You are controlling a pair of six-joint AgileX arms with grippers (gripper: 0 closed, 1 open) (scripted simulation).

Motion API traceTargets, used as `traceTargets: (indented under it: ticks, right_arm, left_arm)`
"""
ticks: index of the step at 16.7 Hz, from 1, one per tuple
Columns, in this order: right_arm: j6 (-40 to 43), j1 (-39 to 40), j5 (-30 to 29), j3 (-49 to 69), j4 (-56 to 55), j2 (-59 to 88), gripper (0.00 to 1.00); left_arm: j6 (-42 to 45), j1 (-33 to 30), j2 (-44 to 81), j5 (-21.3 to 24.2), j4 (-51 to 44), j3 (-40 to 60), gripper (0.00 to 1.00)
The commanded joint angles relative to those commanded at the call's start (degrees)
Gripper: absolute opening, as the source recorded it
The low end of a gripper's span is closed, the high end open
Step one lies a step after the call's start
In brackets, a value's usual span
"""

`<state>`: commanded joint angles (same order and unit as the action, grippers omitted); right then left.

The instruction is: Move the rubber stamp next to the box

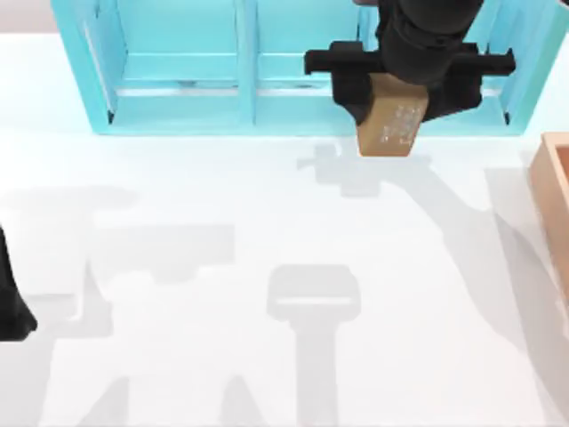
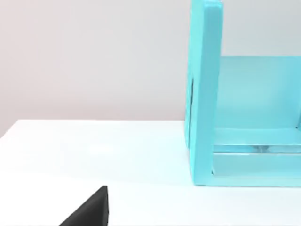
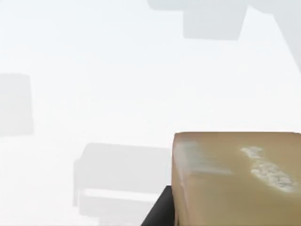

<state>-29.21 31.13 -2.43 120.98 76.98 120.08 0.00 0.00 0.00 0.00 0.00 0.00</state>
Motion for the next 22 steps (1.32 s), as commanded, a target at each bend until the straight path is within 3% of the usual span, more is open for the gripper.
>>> traceTargets:
  ticks: [4, 8, 17, 22]
  right_arm:
    - [7.1, -7.9, 0.3, -21.5, -6.0, -14.2, 0.0]
    - [11.9, -13.8, -0.3, -35.3, -9.7, -23.2, 0.0]
    - [13.3, -15.6, -0.7, -39.6, -10.7, -25.6, 0.0]
    - [13.5, -15.9, -0.8, -45.4, -18.3, -23.8, 0.0]
  left_arm:
    - [0.0, 0.0, 0.0, 0.0, 0.0, 0.0, 1.0]
    - [0.0, 0.0, 0.0, 0.0, 0.0, 0.0, 1.0]
    - [0.0, 0.0, 0.0, 0.0, 0.0, 0.0, 1.0]
    - [0.0, 0.0, 0.0, 0.0, 0.0, 0.0, 1.0]
